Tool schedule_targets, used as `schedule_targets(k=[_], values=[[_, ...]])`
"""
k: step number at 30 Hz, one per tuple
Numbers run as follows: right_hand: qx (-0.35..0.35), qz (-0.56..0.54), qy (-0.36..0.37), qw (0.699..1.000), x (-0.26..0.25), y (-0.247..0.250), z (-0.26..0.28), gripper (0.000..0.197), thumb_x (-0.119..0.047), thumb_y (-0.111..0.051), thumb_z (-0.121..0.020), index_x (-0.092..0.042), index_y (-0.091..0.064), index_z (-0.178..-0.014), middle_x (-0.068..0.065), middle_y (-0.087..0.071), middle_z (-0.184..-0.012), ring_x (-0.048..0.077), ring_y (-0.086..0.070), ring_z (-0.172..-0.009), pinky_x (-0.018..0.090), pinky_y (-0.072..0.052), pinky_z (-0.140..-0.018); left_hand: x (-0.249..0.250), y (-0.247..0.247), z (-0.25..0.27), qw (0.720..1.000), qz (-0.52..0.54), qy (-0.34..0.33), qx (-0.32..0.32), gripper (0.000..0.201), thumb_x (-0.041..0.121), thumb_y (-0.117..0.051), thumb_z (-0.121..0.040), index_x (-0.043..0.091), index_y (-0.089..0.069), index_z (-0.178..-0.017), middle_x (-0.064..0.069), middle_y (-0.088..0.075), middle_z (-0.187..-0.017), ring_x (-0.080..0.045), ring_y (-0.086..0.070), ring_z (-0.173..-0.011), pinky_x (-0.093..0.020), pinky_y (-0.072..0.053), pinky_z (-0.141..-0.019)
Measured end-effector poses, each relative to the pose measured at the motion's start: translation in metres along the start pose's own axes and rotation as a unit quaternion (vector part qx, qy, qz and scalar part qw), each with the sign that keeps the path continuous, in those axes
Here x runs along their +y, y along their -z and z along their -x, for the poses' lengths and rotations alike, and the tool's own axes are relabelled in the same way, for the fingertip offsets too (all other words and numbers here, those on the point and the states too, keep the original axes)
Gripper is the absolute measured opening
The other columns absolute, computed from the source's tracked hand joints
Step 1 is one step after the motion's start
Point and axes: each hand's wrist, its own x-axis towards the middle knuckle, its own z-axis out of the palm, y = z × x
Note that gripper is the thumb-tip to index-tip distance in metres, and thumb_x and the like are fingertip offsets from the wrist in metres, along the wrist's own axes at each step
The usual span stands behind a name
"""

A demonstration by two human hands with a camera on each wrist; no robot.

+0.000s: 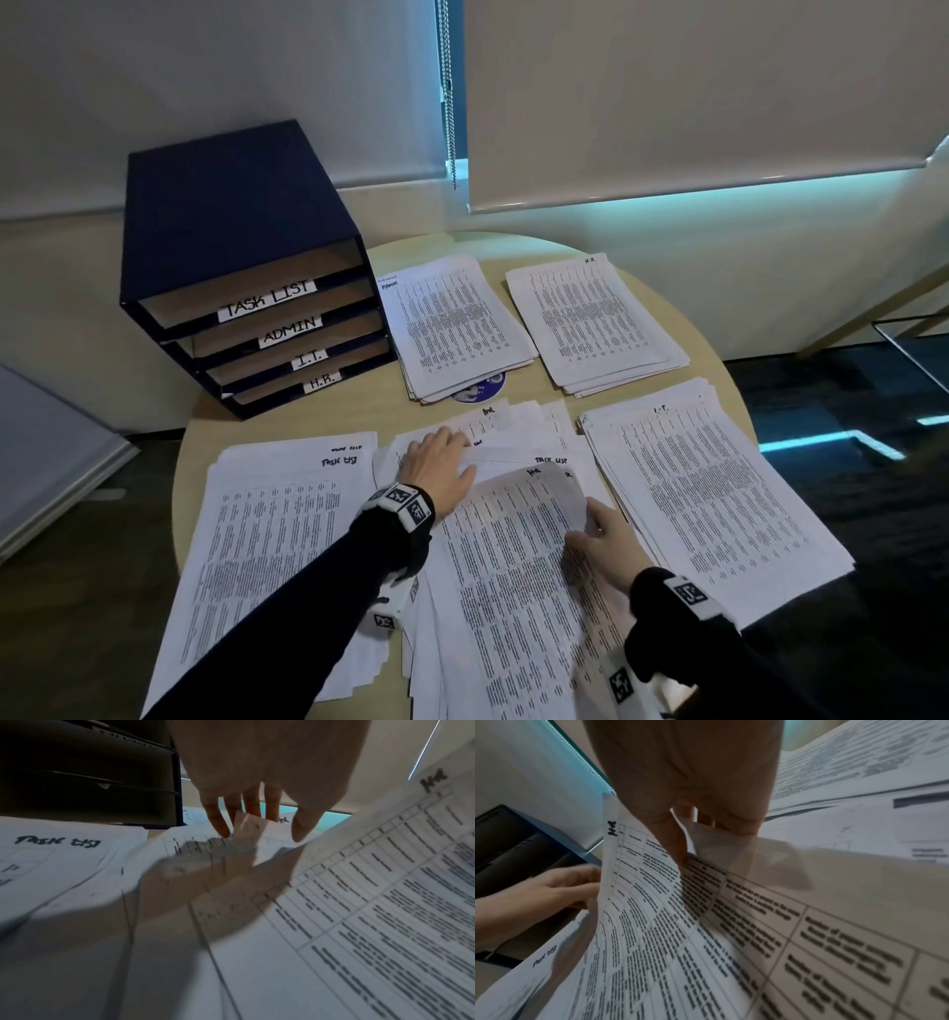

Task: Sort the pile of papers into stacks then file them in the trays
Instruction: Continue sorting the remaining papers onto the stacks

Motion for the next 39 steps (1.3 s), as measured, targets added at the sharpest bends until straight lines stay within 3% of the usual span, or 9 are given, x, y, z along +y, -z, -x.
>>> schedule_targets(k=[7,11,15,19,24,28,32,34,39], values=[[0.017,-0.001,0.018,1.000,0.000,-0.001,-0.002,0.028,-0.004,-0.065,-0.081,-0.018,-0.061,-0.106,-0.002,-0.067,-0.100,0.017,-0.063,-0.095,0.029,-0.050,-0.081,0.005,-0.006,0.028,0.992,0.024,-0.112,0.045,0.029,0.019,-0.054,-0.097,0.029,-0.060,-0.123,0.004,-0.053,-0.107,-0.015,-0.047,-0.097,-0.033,-0.044,-0.089],[0.019,0.052,0.042,0.998,-0.002,-0.003,-0.005,0.022,-0.011,-0.067,-0.082,-0.019,-0.062,-0.103,0.000,-0.064,-0.100,0.018,-0.060,-0.093,0.031,-0.049,-0.082,-0.002,-0.013,0.037,0.992,0.042,-0.118,-0.018,0.048,0.007,-0.050,-0.098,0.033,-0.050,-0.138,-0.001,-0.052,-0.132,-0.019,-0.048,-0.116,-0.032,-0.041,-0.102],[0.015,0.050,0.025,0.998,-0.002,-0.005,-0.007,0.024,-0.008,-0.065,-0.083,-0.016,-0.063,-0.105,-0.001,-0.068,-0.099,0.017,-0.062,-0.093,0.026,-0.048,-0.077,-0.001,-0.009,0.036,0.988,0.140,-0.044,-0.049,0.048,0.007,-0.041,-0.100,0.033,-0.048,-0.139,-0.001,-0.039,-0.147,-0.018,-0.036,-0.134,-0.031,-0.030,-0.112],[0.008,0.043,0.023,0.999,-0.004,-0.006,-0.004,0.023,-0.006,-0.062,-0.084,-0.017,-0.062,-0.105,-0.005,-0.067,-0.096,0.013,-0.061,-0.090,0.014,-0.041,-0.066,0.005,-0.004,0.024,0.958,0.266,0.063,-0.092,0.038,0.026,-0.041,-0.101,0.030,-0.046,-0.139,0.000,-0.043,-0.140,-0.019,-0.045,-0.126,-0.036,-0.037,-0.107],[0.004,0.031,0.011,0.999,-0.005,-0.007,-0.008,0.025,-0.006,-0.062,-0.083,-0.016,-0.063,-0.106,-0.001,-0.068,-0.100,0.016,-0.062,-0.094,0.025,-0.047,-0.074,0.003,-0.002,-0.002,0.918,0.329,0.219,-0.021,0.027,0.024,-0.034,-0.102,0.023,-0.039,-0.128,0.000,-0.043,-0.141,-0.017,-0.050,-0.109,-0.042,-0.040,-0.104],[0.006,0.033,0.003,0.999,-0.007,-0.009,-0.009,0.023,-0.006,-0.061,-0.082,-0.014,-0.064,-0.104,0.001,-0.068,-0.099,0.017,-0.061,-0.091,0.020,-0.046,-0.068,0.000,-0.007,-0.011,0.910,0.332,0.247,-0.024,0.075,0.014,-0.057,-0.091,0.034,-0.008,-0.145,-0.008,-0.027,-0.153,-0.028,-0.059,-0.108,-0.037,-0.048,-0.091],[0.004,0.036,0.005,0.999,-0.008,-0.009,-0.009,0.022,-0.006,-0.060,-0.085,-0.017,-0.061,-0.105,0.001,-0.066,-0.101,0.016,-0.059,-0.092,0.017,-0.041,-0.066,0.003,-0.004,-0.008,0.946,0.260,0.186,-0.057,0.078,0.018,-0.064,-0.087,0.032,-0.017,-0.148,-0.008,-0.065,-0.113,-0.023,-0.066,-0.083,-0.037,-0.056,-0.077],[0.004,0.031,0.005,0.999,-0.008,-0.009,-0.009,0.023,-0.006,-0.060,-0.085,-0.017,-0.061,-0.106,0.001,-0.066,-0.101,0.017,-0.059,-0.093,0.017,-0.041,-0.066,0.009,0.000,0.000,0.955,0.252,0.150,-0.036,0.061,0.013,-0.061,-0.090,0.030,-0.032,-0.141,0.000,-0.065,-0.086,-0.017,-0.066,-0.070,-0.037,-0.058,-0.070],[0.004,0.044,0.005,0.999,-0.007,-0.009,-0.010,0.021,-0.006,-0.060,-0.084,-0.015,-0.062,-0.104,0.003,-0.068,-0.100,0.018,-0.061,-0.090,0.022,-0.044,-0.069,0.014,0.006,0.007,0.969,0.206,0.132,-0.019,0.028,0.013,-0.062,-0.088,0.028,-0.046,-0.105,0.003,-0.061,-0.074,-0.024,-0.065,-0.070,-0.041,-0.058,-0.066]])
